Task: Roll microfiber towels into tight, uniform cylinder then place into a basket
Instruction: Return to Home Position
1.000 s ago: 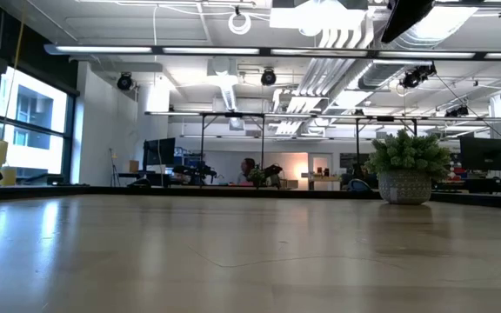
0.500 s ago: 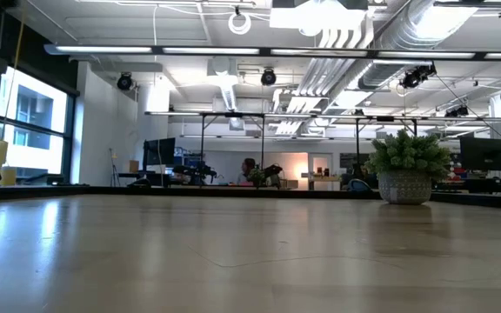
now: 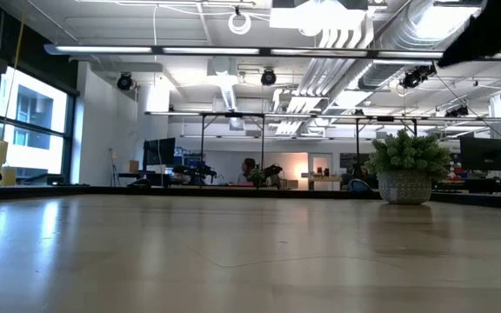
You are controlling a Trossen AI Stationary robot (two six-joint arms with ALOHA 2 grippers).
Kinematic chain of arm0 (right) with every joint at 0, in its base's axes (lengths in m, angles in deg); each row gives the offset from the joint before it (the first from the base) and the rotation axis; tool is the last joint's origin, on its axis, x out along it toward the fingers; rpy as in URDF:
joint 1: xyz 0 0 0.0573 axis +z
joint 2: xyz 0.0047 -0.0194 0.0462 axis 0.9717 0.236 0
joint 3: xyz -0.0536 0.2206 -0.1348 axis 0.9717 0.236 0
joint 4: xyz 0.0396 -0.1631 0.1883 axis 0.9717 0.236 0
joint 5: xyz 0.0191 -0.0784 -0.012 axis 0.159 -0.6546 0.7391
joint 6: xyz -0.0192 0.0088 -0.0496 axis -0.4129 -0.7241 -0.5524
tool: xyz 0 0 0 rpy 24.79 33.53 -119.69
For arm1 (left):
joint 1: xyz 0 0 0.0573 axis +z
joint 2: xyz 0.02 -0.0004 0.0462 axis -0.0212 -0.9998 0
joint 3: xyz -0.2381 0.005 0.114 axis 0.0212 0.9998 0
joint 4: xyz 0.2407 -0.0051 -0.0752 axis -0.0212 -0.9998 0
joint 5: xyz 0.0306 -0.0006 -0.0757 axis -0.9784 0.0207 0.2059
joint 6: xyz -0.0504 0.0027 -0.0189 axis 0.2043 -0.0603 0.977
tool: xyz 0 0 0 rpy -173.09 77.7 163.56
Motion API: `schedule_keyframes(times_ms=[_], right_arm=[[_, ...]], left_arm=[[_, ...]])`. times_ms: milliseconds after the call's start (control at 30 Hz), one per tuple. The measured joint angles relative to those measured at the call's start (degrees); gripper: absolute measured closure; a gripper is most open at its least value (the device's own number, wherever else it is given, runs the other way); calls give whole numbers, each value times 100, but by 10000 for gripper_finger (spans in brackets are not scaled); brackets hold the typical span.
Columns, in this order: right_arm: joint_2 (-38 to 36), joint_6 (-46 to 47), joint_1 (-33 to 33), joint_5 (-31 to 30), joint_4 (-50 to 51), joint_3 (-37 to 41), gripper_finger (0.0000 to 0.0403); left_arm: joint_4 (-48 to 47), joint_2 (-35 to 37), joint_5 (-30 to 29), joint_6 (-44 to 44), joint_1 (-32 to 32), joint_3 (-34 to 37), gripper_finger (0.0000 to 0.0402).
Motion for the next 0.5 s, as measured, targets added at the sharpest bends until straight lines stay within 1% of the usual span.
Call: schedule_keyframes(times_ms=[67,133,233,400,500], right_arm=[[-303,-19,42,41,-556,528,247],[-611,-291,75,74,-1220,994,247],[-1069,-892,93,231,-2238,1642,247],[-1748,-2008,89,589,-4316,2711,247],[-2050,-2676,89,604,-5548,3271,247]], left_arm=[[1,203,-100,-13,-59,0,321],[3,370,-182,-55,-98,0,323],[1,578,-252,-52,-124,0,325],[25,711,-341,-52,-113,0,326],[27,708,-338,-173,-95,0,326]])
